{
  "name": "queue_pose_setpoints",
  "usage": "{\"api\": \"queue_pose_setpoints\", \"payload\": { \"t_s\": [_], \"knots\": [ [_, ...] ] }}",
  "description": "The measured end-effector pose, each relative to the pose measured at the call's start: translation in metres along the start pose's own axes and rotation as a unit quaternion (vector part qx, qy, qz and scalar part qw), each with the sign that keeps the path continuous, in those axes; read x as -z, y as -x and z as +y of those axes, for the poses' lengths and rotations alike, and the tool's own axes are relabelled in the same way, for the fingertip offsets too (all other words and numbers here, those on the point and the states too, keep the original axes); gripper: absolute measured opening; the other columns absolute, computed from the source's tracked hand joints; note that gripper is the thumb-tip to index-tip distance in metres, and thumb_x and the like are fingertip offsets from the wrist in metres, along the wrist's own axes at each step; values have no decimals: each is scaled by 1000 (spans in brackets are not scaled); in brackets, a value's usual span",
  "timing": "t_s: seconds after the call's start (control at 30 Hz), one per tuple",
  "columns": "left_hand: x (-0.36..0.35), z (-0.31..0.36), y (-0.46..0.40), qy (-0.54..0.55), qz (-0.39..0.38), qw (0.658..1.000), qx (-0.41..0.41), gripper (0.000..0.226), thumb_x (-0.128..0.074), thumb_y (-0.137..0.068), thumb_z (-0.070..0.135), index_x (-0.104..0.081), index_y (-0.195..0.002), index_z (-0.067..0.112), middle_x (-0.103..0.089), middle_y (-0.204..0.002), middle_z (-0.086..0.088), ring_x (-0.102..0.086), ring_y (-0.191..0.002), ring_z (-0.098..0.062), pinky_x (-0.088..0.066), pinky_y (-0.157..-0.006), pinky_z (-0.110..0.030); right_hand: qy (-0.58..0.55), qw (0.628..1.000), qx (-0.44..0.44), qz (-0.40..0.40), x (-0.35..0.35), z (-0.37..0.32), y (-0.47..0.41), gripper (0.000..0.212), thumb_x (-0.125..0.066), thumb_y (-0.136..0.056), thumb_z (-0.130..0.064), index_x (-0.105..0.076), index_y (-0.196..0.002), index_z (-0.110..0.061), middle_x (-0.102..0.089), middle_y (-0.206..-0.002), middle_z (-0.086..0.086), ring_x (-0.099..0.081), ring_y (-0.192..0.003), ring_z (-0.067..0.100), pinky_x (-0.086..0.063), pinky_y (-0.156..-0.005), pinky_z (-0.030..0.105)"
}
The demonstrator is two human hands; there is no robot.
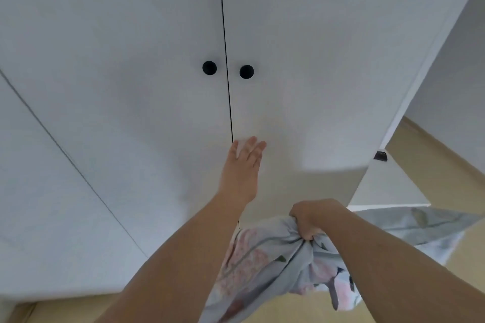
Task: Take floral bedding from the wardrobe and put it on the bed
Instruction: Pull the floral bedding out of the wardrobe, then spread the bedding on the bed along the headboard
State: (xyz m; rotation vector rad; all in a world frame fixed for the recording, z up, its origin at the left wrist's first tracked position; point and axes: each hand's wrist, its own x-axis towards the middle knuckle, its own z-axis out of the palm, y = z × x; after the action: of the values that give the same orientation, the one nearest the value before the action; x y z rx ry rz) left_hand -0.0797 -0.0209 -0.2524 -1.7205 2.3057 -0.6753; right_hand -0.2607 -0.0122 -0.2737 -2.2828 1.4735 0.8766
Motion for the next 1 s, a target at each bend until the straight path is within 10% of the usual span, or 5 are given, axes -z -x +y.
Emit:
{"api": "queue_pose_setpoints", "payload": {
  "t_s": [0.5,0.7,1.0],
  "knots": [
    [0,-4,-11,39,-11,999,0,66,-31,-92,26,-13,-154,11,5,-163,-1,11,-149,-23,5,-119,-50,0,997,73,-4,7,17,-25,22,-66,-71,-8,-64,-92,-13,-65,-94,3,-65,-91,27,-53,-77,36],
    [-10,-15,21,198,-26,980,-4,52,-39,-95,25,-36,-146,13,-34,-154,-7,-32,-140,-25,-21,-117,-42,-23,996,84,-14,14,-3,-28,30,-67,-71,-10,-66,-100,-14,-68,-103,6,-66,-95,28,-56,-85,39],
    [-60,-41,182,477,-317,776,264,59,-45,-77,47,-47,-134,36,-55,-131,8,-55,-104,-16,-45,-84,-33,36,987,154,-39,20,-116,-42,33,-71,-74,-17,-66,-106,-10,-66,-109,11,-63,-90,28,-55,-83,39]
  ]
}}
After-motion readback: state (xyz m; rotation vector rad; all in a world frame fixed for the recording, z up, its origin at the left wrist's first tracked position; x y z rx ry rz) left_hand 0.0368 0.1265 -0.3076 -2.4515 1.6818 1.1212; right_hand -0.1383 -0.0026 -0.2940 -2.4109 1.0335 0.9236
